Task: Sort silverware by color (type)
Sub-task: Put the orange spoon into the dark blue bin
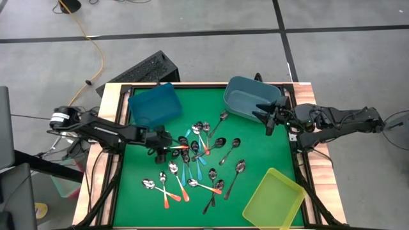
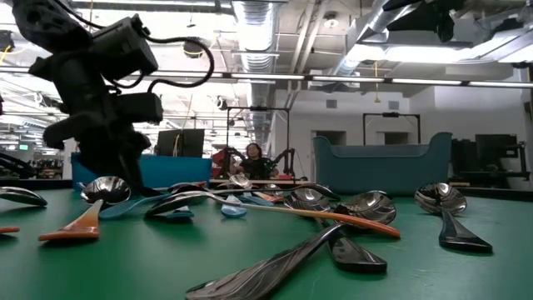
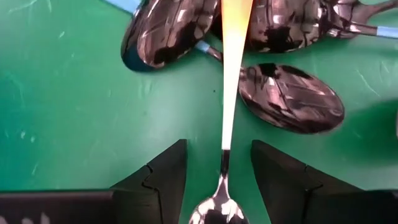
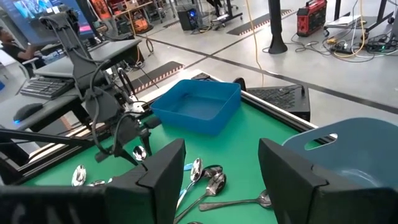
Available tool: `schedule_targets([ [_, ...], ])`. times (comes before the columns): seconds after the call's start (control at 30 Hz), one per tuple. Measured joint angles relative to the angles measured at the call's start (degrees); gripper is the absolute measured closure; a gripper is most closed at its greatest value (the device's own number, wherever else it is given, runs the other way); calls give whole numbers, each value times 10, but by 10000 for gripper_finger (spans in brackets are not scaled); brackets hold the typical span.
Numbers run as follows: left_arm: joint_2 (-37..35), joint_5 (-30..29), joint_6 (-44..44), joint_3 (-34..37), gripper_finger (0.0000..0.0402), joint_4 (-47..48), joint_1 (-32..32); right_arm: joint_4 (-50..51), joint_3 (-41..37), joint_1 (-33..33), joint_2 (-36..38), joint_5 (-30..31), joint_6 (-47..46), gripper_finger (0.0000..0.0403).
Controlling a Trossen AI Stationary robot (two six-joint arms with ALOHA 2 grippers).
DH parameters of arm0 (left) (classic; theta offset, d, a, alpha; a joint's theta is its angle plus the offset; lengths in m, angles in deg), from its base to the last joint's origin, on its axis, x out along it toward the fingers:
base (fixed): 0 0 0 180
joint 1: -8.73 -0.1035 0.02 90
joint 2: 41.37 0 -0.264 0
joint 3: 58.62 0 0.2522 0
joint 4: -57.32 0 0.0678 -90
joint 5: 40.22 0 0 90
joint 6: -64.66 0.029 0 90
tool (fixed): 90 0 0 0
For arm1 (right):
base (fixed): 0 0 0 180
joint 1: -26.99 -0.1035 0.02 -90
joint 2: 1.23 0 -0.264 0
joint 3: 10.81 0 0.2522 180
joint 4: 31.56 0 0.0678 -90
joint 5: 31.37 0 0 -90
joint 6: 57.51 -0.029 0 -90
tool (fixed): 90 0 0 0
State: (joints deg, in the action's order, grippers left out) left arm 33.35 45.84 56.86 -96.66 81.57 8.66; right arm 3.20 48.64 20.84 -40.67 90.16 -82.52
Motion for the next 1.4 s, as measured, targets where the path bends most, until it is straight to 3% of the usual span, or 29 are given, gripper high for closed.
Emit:
schedule_targets([
  [0.17,34,0,0,-4,254,-6,0,0,0,0,0,0,-1,182],
  [0.4,31,1,-49,-3,388,-1,1,0,0,0,0,0,-4,182],
  [0.67,-33,-5,-147,-3,399,23,2,-5,0,0,0,0,-5,182],
  [0.83,-106,-54,-185,-36,400,37,1,-30,0,4,-21,0,-19,182],
  [1.0,-181,-106,-167,-76,401,22,-2,-109,0,32,-91,-20,10,182],
  [1.17,-236,-133,-123,-106,401,-35,-23,-257,-1,79,-172,-106,67,182],
  [1.4,-264,-101,-94,-117,401,-178,-55,-442,3,147,-287,-236,80,182],
])
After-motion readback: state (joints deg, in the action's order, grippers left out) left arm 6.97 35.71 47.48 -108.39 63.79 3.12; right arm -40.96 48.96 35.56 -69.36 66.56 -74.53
